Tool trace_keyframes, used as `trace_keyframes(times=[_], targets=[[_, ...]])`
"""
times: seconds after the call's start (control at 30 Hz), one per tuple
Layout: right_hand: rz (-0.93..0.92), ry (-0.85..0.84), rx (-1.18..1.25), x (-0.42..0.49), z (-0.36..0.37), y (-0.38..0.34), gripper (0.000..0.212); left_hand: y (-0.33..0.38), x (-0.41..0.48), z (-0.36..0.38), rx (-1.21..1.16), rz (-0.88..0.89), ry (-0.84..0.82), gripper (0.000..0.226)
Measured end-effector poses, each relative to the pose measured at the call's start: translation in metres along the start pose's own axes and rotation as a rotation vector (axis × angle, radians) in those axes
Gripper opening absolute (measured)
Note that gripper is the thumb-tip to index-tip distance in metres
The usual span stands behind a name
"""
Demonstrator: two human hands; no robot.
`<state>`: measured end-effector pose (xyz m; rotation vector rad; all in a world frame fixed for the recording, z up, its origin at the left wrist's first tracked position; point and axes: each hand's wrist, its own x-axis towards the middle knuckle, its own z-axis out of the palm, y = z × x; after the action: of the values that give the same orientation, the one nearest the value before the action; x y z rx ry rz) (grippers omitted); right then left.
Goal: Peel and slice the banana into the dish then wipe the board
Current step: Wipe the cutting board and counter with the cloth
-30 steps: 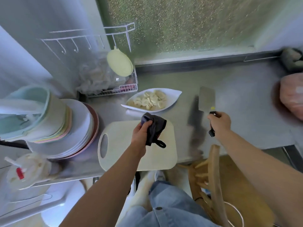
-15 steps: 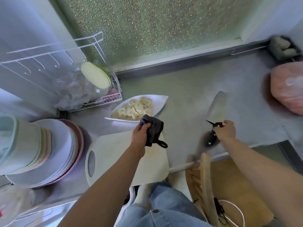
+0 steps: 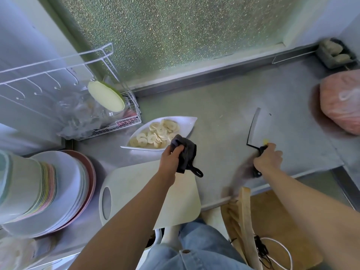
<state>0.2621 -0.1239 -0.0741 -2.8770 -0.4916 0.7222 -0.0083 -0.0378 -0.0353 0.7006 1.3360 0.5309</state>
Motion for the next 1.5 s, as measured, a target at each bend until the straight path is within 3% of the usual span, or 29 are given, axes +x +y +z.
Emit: trace_keyframes(times=[0.07,0.13,0.23,0.3,0.37,0.47,0.53,0.6,0.67,0.73,0.8,0.9,1.03,1.17,1.23,1.37,1.5], targets=[[-0.088,0.162,-0.037,-0.001,-0.005,-0.006,0.052,0.002,0.002,0.004,0.009,0.018,0.002,0.013],[-0.386,0.207,0.206,-0.013,-0.009,-0.027,0.047,0.005,0.004,0.010,0.024,0.042,-0.002,0.016],[-0.618,-0.198,0.632,-0.056,-0.015,-0.076,0.038,0.013,0.007,0.019,-0.007,-0.002,-0.059,0.031],[-0.675,-0.555,0.580,-0.086,-0.013,-0.101,0.034,0.017,0.005,0.026,-0.065,-0.017,-0.136,0.050],[-0.786,-0.688,0.479,-0.098,-0.004,-0.110,0.037,0.019,0.003,0.029,-0.110,-0.009,-0.213,0.063],[-0.759,-0.595,0.502,-0.076,0.009,-0.110,0.036,0.024,0.003,0.019,0.097,0.127,-0.170,0.053],[-0.699,-0.453,0.512,-0.052,0.010,-0.109,0.037,0.022,0.015,0.001,0.368,0.319,0.115,0.031],[-0.652,-0.258,0.501,-0.026,0.007,-0.109,0.047,0.020,0.027,-0.019,0.582,0.404,0.538,0.027],[-0.628,-0.105,0.515,-0.001,0.004,-0.110,0.054,0.022,0.033,-0.036,0.600,0.323,0.859,0.034],[-0.622,0.000,0.475,0.021,0.006,-0.111,0.057,0.027,0.035,-0.051,0.469,0.158,0.976,0.046],[-0.608,0.064,0.354,0.039,0.015,-0.112,0.058,0.023,0.043,-0.068,0.303,0.008,0.984,0.050],[-0.647,0.022,0.169,0.047,0.033,-0.116,0.058,0.010,0.058,-0.084,0.061,-0.134,0.823,0.047],[-0.846,-0.069,0.112,0.031,0.053,-0.113,0.061,0.011,0.064,-0.080,-0.307,-0.132,0.593,0.030],[-0.976,-0.186,0.083,0.011,0.049,-0.100,0.049,0.014,0.069,-0.079,-0.265,-0.153,0.695,0.030],[-0.944,-0.287,0.136,0.008,0.038,-0.102,0.042,0.011,0.070,-0.086,-0.232,-0.181,0.750,0.033],[-0.810,-0.118,0.276,0.018,0.025,-0.115,0.044,0.007,0.061,-0.100,-0.323,-0.156,0.783,0.033],[-0.931,-0.125,0.154,0.009,0.039,-0.115,0.053,0.001,0.058,-0.119,-0.319,-0.146,0.850,0.032]])
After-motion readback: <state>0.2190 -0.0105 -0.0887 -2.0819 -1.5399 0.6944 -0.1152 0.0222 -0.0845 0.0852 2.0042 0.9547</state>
